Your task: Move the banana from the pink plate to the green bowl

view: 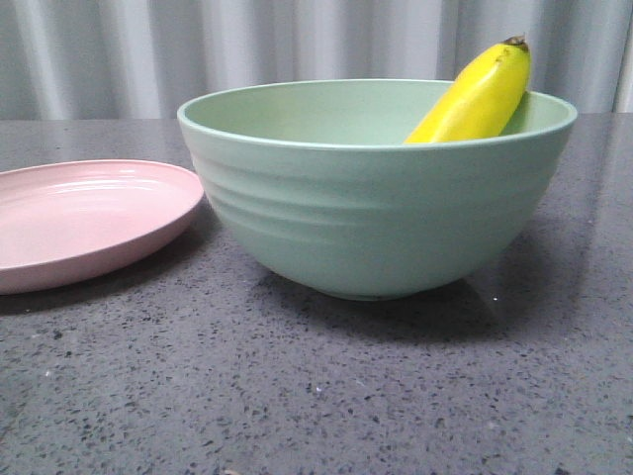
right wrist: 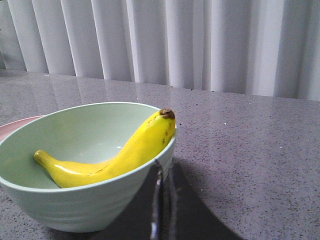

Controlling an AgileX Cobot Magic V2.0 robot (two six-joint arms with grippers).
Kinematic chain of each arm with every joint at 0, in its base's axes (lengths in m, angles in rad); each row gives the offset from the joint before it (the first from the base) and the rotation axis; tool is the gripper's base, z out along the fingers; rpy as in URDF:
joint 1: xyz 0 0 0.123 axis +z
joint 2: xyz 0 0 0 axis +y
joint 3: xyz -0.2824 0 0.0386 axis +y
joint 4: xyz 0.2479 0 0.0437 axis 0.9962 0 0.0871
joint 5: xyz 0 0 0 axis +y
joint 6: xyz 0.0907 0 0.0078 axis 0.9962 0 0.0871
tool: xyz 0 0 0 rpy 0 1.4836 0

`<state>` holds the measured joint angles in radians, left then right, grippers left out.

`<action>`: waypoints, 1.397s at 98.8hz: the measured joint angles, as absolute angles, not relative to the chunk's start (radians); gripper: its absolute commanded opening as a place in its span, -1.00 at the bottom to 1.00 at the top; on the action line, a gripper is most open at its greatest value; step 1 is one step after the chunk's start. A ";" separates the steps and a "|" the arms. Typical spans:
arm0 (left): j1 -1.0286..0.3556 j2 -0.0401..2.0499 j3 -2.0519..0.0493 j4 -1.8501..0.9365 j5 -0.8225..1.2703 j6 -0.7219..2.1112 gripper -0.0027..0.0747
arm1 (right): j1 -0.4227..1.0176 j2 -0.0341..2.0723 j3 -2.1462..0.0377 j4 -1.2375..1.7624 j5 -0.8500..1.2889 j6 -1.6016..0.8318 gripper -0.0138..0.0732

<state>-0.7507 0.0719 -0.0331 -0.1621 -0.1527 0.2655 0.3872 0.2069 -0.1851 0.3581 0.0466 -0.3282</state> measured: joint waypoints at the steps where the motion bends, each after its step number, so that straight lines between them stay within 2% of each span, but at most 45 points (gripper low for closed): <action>1: -0.742 0.072 -0.030 -0.161 -0.166 0.258 -0.98 | 0.387 0.207 -0.185 0.358 0.047 -0.328 -0.83; 16: -0.541 0.065 0.000 -0.120 -0.243 0.110 -0.98 | 0.387 0.207 -0.185 0.358 0.047 -0.328 -0.83; 31: -0.360 0.063 0.000 -0.069 -0.212 0.035 -0.98 | 0.387 0.207 -0.185 0.358 0.047 -0.328 -0.83; 63: -0.090 -0.004 0.000 -0.052 0.121 0.021 -0.98 | 0.387 0.207 -0.185 0.357 0.047 -0.328 -0.83; 86: -0.039 -0.004 0.000 -0.045 0.313 0.019 -0.98 | 0.387 0.207 -0.185 0.357 0.047 -0.328 -0.83; 138: -0.039 -0.004 0.000 -0.039 0.319 0.019 -0.98 | 0.387 0.207 -0.185 0.357 0.049 -0.328 -0.83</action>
